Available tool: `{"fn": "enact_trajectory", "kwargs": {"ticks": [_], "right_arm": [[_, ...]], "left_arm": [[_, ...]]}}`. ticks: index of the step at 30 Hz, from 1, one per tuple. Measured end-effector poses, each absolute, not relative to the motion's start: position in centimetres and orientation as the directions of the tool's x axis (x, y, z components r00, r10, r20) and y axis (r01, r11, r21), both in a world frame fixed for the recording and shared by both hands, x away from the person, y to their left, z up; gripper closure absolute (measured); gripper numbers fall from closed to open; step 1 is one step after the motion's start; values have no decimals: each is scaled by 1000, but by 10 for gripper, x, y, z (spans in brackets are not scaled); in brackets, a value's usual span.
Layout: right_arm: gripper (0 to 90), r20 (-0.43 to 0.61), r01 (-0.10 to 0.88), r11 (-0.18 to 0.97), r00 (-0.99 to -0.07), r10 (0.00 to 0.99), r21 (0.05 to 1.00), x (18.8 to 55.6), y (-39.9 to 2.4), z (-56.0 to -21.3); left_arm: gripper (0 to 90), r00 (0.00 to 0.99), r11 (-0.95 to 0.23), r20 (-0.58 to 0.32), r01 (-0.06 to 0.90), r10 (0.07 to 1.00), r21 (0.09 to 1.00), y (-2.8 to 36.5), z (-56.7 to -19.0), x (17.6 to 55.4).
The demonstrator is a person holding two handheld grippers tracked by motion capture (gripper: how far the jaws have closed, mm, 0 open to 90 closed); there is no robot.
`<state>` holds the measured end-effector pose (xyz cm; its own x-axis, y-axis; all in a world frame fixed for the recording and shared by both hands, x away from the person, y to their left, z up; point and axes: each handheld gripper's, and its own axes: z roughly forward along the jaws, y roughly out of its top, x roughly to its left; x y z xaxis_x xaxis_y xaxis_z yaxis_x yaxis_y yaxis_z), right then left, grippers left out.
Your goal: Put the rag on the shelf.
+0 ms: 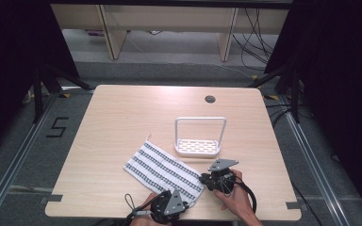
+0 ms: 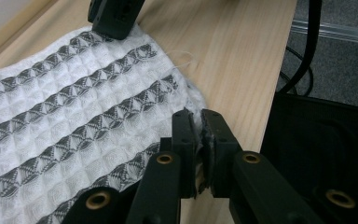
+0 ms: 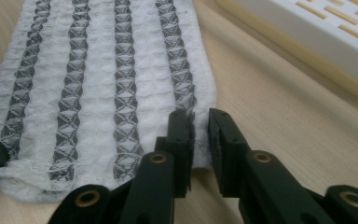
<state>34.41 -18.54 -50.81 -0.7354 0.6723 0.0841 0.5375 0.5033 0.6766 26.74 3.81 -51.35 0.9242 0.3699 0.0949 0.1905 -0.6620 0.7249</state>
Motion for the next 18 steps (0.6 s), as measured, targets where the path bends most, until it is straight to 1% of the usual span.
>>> {"fn": "enact_trajectory", "kwargs": {"ticks": [1, 3, 4, 5, 6, 7, 11, 14, 15, 17, 18], "right_arm": [[817, 84, 533, 501, -737, 670, 682, 344, -186, -509], [831, 101, 539, 479, -730, 676, 693, 344, -185, -510], [837, 113, 548, 478, -729, 675, 686, 343, -186, -508], [840, 114, 545, 471, -729, 675, 694, 343, -187, -508], [842, 127, 546, 454, -725, 676, 704, 343, -187, -506], [844, 134, 549, 441, -721, 680, 710, 342, -188, -503], [848, 125, 522, 429, -729, 673, 737, 339, -188, -494], [849, 147, 527, 402, -723, 675, 748, 335, -185, -486], [849, 128, 505, 412, -735, 665, 758, 337, -186, -485], [850, 149, 498, 390, -743, 653, 774, 336, -184, -478], [850, 149, 498, 390, -743, 653, 774, 336, -184, -478]], "left_arm": [[842, 925, -667, 102, 184, 365, 722, 38, -513, 268], [846, 924, -643, 80, 196, 375, 740, 38, -511, 266], [847, 926, -653, 88, 189, 367, 734, 40, -509, 267], [848, 923, -635, 77, 197, 378, 747, 40, -509, 267], [849, 924, -645, 91, 186, 372, 742, 42, -507, 268], [849, 925, -632, 81, 187, 370, 752, 42, -506, 268], [852, 927, -628, 85, 178, 365, 758, 45, -499, 268], [854, 923, -607, 85, 174, 375, 775, 50, -489, 268], [854, 917, -593, 83, 181, 389, 785, 53, -485, 267], [854, 922, -588, 92, 161, 376, 793, 60, -475, 270], [854, 917, -559, 80, 168, 392, 812, 62, -472, 270]]}}
